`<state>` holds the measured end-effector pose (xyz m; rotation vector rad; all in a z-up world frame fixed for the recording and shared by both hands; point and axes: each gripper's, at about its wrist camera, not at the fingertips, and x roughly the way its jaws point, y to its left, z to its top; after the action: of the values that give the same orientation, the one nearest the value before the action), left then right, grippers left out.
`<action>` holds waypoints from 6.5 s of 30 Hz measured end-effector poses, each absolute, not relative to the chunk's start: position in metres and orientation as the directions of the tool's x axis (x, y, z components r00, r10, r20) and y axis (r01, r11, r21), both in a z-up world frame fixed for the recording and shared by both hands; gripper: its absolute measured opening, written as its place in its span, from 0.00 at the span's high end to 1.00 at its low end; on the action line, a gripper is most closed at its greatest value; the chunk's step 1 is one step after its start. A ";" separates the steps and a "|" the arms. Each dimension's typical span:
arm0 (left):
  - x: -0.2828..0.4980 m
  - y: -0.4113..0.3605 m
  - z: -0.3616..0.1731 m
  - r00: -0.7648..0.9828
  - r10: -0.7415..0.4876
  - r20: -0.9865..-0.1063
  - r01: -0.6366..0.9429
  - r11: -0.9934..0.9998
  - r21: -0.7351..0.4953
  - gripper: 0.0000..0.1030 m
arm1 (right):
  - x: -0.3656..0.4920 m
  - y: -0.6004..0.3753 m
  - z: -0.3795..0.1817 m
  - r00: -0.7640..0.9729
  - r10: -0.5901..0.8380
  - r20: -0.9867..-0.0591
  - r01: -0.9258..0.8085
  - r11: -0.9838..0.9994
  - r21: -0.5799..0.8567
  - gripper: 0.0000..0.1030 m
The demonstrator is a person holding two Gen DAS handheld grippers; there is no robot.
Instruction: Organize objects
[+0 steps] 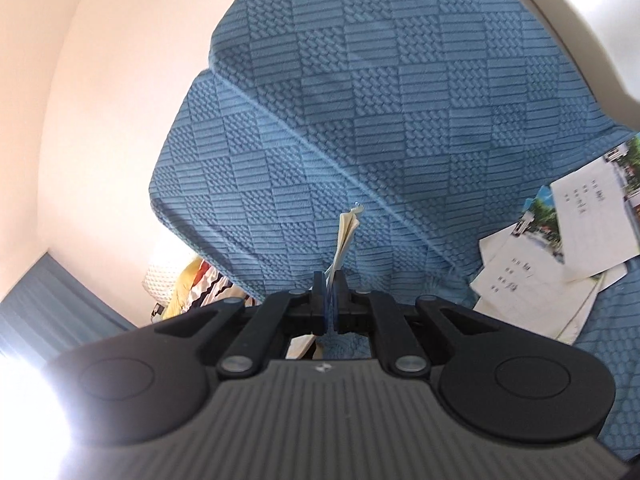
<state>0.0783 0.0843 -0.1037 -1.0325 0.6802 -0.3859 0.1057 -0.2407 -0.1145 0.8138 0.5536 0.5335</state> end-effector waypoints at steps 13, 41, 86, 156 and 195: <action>0.084 0.136 -0.176 0.686 -0.598 -0.416 -0.112 0.478 -0.871 0.92 | 0.110 -0.191 -0.163 0.688 0.630 -0.360 -0.157 0.613 0.774 0.93; 0.076 0.158 -0.253 0.509 -0.450 -0.734 -0.352 0.670 -0.654 0.93 | 0.090 -0.151 -0.253 0.519 0.567 -0.640 -0.018 0.756 0.655 0.91; 0.010 0.031 -0.031 0.773 -0.277 -0.571 -0.034 0.880 -0.474 0.02 | 0.030 -0.241 -0.076 0.688 0.442 -0.575 -0.276 0.893 0.356 0.24; 0.106 -0.175 -0.171 0.615 -0.293 -0.732 0.002 0.929 -0.370 0.01 | 0.069 -0.417 -0.233 0.794 0.161 -0.587 0.069 0.934 0.350 0.16; 0.264 -0.169 -0.274 0.478 -0.215 -0.852 -0.231 0.905 -0.358 0.99 | 0.183 -0.420 -0.282 0.771 0.194 -0.607 0.162 0.862 0.481 0.67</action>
<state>0.2643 -0.1692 -0.2739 -0.4629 1.0831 0.0101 0.1829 -0.4201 -0.2824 0.5431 0.6995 0.0182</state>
